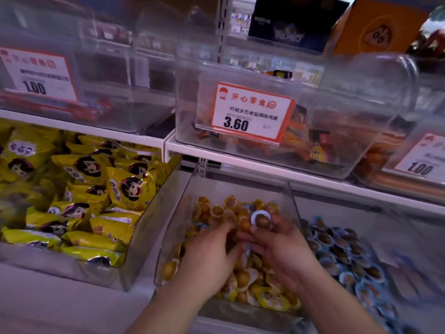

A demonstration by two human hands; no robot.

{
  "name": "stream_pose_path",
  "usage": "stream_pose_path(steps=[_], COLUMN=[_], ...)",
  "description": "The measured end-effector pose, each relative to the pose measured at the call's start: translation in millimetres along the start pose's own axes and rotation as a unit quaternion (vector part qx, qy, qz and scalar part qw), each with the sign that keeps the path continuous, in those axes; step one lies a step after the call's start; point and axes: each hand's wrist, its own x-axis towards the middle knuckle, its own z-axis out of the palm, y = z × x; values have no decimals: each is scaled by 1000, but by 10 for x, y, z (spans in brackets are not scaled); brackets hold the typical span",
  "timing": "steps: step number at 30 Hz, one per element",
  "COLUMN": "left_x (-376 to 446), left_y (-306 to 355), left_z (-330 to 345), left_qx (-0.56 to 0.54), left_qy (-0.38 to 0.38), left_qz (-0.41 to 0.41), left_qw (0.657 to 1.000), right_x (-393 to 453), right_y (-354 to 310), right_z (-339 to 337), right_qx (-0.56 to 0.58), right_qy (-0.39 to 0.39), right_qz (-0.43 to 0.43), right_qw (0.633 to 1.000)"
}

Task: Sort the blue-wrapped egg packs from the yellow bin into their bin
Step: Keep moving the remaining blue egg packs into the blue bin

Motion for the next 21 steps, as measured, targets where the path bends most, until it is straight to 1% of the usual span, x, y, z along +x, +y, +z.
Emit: stream_pose_path(steps=[2,4,7,8,10,13,15,18,21], left_x=[33,32,30,35,61,126,154,155,150], left_y=[8,23,49,53,64,84,115,141,126], left_z=[10,10,8,0,-23,-43,-52,-50,-73], left_qx=[-1,-1,-12,-29,-91,-187,-208,-216,-241], left_qy=[15,16,25,43,93,169,203,204,192], left_qz=[5,24,59,54,15,-40,-60,-76,-100], left_qw=[1000,1000,998,997,991,967,955,952,946], right_x=[-40,-59,-98,-115,-126,-124,-136,-151,-171], right_y=[-23,-71,-145,-166,-177,-139,-82,-15,-14], right_z=[-60,-96,-145,-155,-172,-154,-124,-116,-113], right_qx=[-29,-60,-62,-50,-23,-67,-94,-116,-102], right_qy=[22,23,20,16,8,15,12,1,-18], right_qz=[-25,-63,-91,-90,-83,-73,-56,-31,-15], right_qw=[999,996,994,995,996,995,994,993,995])
